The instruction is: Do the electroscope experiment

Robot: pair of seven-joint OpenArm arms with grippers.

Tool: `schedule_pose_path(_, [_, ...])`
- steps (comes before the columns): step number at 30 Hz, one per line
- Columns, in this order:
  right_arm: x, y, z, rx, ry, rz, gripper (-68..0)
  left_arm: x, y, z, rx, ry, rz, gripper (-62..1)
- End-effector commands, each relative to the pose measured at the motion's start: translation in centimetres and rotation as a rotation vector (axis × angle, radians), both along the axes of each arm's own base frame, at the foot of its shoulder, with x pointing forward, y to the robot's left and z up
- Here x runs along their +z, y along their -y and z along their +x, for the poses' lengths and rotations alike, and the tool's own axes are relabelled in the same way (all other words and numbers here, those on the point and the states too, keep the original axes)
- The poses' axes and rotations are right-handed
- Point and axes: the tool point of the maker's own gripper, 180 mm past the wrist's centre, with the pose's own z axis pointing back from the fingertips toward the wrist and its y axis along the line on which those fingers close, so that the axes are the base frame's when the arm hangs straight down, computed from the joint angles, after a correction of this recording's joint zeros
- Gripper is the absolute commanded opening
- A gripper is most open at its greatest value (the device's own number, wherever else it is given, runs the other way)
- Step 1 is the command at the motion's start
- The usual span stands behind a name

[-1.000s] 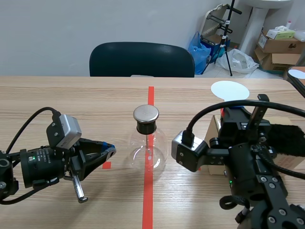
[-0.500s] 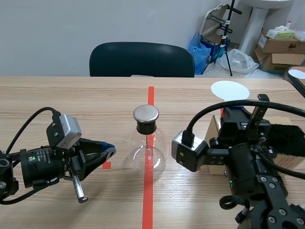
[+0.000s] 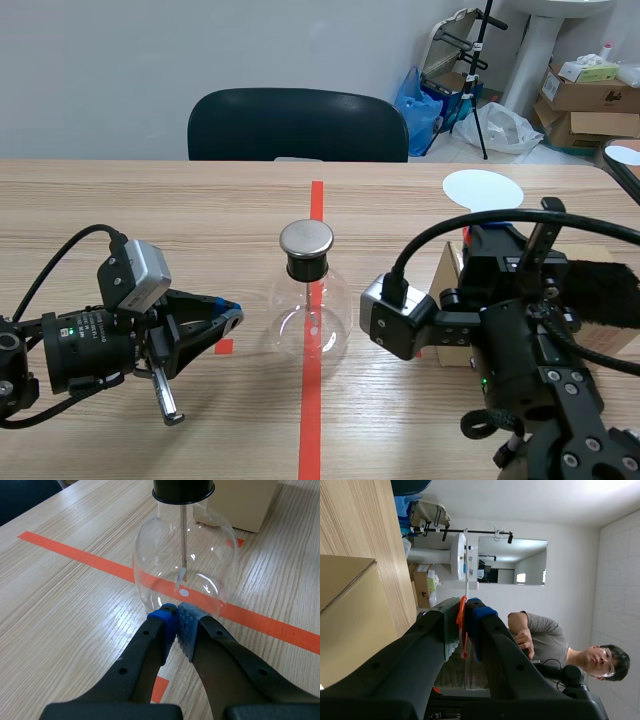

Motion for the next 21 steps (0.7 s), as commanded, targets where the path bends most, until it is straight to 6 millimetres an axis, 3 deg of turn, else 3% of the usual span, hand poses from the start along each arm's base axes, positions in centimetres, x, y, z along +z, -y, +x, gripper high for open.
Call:
schedule_pose_path(1, [0.66, 0.39, 0.35, -0.004, 0.025, -0.007, -66.7, 0.88, 0.30, 0.39, 0.005, 0.022, -0.029, -57.9])
schedule_pose_path(21, [0.65, 0.20, 0.34, 0.007, 0.024, -0.008, -66.7, 0.88, 0.30, 0.39, 0.005, 0.022, -0.029, -57.9])
